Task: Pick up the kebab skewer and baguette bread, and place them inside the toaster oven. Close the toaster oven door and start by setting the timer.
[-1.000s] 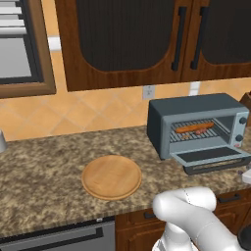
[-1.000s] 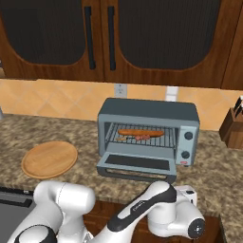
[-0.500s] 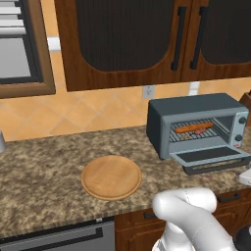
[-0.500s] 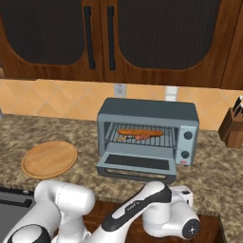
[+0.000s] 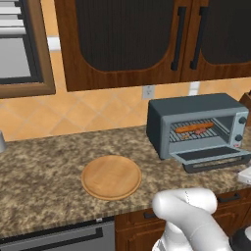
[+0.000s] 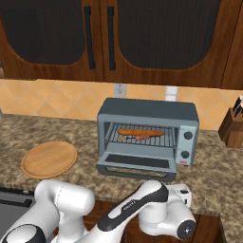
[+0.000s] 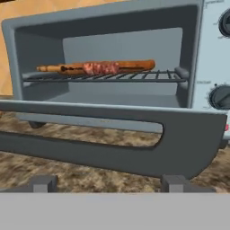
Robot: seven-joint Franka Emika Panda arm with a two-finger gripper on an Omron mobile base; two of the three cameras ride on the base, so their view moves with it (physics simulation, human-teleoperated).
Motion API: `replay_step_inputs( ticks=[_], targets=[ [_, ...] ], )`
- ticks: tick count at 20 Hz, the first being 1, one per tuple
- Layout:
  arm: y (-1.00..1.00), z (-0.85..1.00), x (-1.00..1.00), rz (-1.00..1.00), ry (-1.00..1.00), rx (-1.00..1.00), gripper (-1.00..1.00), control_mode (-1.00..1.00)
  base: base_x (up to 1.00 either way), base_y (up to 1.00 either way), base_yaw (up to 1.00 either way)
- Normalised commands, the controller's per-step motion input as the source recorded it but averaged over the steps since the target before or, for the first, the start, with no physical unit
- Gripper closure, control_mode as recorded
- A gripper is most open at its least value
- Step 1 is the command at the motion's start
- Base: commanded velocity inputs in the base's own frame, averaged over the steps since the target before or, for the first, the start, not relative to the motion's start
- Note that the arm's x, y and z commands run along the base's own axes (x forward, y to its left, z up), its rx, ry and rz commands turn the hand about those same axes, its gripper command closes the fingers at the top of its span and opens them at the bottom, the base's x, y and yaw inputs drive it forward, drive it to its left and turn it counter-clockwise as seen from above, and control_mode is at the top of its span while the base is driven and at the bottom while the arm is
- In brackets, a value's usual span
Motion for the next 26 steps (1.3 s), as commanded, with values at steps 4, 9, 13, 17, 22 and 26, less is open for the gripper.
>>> replay_step_inputs(
  ticks=[4,9,13,17,22,26],
  targets=[
    [0.45,0.46,0.42,0.00,-0.12,0.00,-1.00,-1.00,0.00,0.00,0.00],
    [0.47,0.26,0.50,0.00,-0.05,0.00,-1.00,-1.00,0.00,0.00,0.00],
    [0.49,0.09,0.52,0.00,-0.01,0.00,-1.00,-1.00,0.00,0.00,0.00],
    [0.48,0.07,0.53,0.00,0.00,0.00,-1.00,-1.00,0.00,0.00,0.00],
    [0.46,0.06,0.52,0.00,-0.01,0.00,-1.00,-1.00,0.00,0.00,0.00],
    [0.46,0.07,0.53,0.00,0.00,0.00,-1.00,-1.00,0.00,0.00,0.00]
  ],
)
